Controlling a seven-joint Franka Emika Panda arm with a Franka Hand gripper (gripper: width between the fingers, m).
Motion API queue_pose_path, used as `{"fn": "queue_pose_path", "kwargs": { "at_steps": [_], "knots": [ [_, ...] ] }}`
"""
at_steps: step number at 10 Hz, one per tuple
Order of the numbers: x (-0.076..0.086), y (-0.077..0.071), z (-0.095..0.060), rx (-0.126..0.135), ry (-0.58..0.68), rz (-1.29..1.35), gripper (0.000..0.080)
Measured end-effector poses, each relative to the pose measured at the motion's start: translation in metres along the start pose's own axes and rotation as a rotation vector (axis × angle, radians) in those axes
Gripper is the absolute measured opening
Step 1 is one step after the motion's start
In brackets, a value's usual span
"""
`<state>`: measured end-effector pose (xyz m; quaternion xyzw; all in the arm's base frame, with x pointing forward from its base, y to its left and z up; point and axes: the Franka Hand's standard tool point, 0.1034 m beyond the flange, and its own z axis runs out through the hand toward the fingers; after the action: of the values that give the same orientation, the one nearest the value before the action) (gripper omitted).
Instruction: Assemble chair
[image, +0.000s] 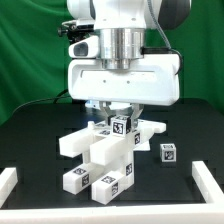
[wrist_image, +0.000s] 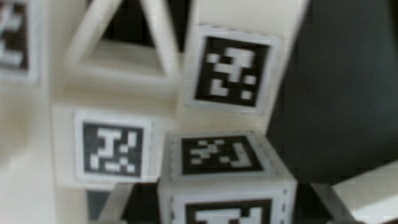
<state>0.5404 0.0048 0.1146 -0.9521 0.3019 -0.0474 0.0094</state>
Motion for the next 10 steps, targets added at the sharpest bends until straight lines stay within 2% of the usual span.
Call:
{"fn": "queue_pose_path", "kwargs": {
  "at_steps": [1, 2, 3, 4, 5, 7, 10],
  "knots": [
    [-0.0005, -0.0005, 0.0001, 0.0, 0.0, -0.017, 0.0284],
    [-0.0006, -0.0006, 0.0002, 0.0, -0.001, -0.043, 0.0354],
    [-0.0007, -0.0007, 0.0002, 0.0, -0.001, -0.044, 0.0494],
    [-0.0006, 0.0005, 0.0003, -0.007, -0.006, -0.137, 0.0494],
    [0.0001, 0.0038, -0.0001, -0.017, -0.035, -0.359, 0.0615],
    [-0.0049, 0.0032, 0.0006, -0.027, -0.06, -0.611, 0.064],
    [-0.0068, 0.0047, 0.0017, -0.024, -0.065, -0.766, 0.0649]
  ]
}}
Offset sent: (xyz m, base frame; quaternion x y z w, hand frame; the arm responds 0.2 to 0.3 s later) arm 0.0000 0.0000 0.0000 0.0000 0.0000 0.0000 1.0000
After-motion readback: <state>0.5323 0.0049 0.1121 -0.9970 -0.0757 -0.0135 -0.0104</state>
